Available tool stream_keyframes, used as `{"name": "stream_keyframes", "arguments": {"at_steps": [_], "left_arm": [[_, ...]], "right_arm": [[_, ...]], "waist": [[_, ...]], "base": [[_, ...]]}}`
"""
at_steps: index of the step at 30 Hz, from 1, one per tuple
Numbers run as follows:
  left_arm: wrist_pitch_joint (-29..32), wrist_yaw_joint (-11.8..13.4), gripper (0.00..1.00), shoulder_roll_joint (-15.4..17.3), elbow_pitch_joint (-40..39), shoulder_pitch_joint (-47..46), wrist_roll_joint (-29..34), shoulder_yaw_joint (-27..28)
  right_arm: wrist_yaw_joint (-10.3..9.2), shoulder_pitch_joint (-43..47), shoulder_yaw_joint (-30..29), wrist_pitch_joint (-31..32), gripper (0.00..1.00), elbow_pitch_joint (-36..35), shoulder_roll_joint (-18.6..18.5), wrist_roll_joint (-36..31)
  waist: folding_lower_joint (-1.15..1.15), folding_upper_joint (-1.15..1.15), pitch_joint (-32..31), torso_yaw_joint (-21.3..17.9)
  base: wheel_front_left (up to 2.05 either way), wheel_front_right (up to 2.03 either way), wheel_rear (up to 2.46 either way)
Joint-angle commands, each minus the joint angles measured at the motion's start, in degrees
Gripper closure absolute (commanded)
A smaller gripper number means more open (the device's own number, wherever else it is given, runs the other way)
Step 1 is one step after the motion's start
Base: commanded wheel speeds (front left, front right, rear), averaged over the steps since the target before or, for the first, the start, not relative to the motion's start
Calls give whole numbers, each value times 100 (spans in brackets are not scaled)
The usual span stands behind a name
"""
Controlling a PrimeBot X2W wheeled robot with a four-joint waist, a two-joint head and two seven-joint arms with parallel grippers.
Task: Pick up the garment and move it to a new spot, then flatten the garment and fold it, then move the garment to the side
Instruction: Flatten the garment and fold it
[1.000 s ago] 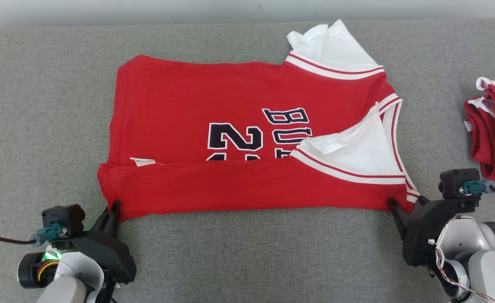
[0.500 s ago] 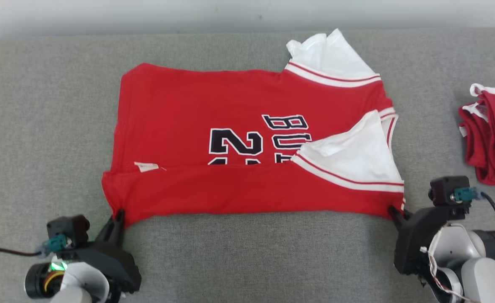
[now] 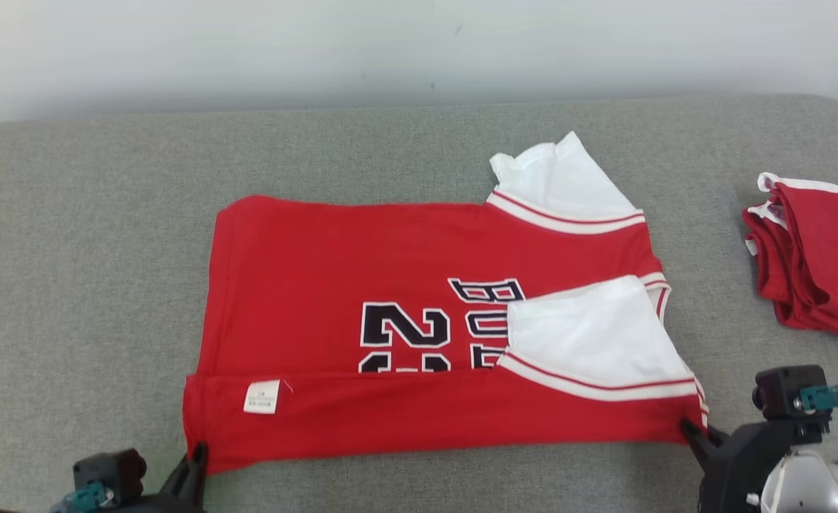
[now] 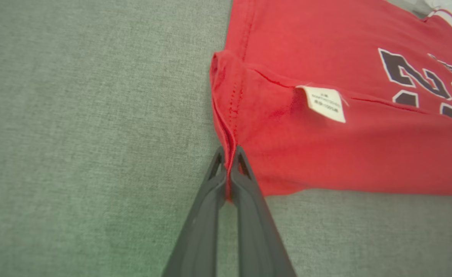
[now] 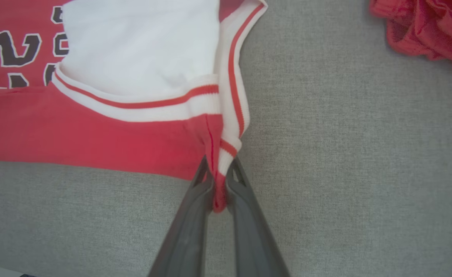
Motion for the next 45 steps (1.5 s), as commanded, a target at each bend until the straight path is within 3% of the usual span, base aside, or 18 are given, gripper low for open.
{"name": "stream_keyframes", "arguments": {"at_steps": [1,11,20,21,22,23,24,36,45], "left_arm": [[90,90,100,93,-175,211,47,-23],[314,487,100,263,-990,966,-66,46],[339,572,100,311,-1013,1190,-121,51],[339,571,100,315,-999,1202,-117,47],[325,578,100,318,-989,1207,-117,56],[308,585,57,335,-971,1205,-98,67],[268,602,0,344,-958,1191,-69,91],[56,638,0,355,-875,1034,15,140],[45,744,0,725,-1424,668,167,416]], "right_arm": [[-12,212,2,112,100,-165,-49,56],[-12,887,60,237,100,-318,194,189],[-12,974,119,150,100,-74,252,110],[-12,971,116,142,87,-54,249,109],[-12,970,110,123,48,-34,247,108],[-12,972,84,106,0,-14,250,95],[-12,971,61,83,0,3,252,85],[-12,906,-65,-64,0,31,157,113],[-12,466,-380,-288,0,-594,-93,41]], "waist": [[0,0,-25,-7],[0,0,-48,-65],[0,0,-128,-103],[0,0,-137,-102],[0,0,-144,-99],[0,0,-151,-97],[0,0,-157,-91],[0,0,-251,-44],[0,0,-143,2]], "base": [[0,0,0],[0,0,0],[0,0,0],[0,0,0],[0,0,0],[0,0,0],[0,0,0],[0,0,0],[0,0,0]]}}
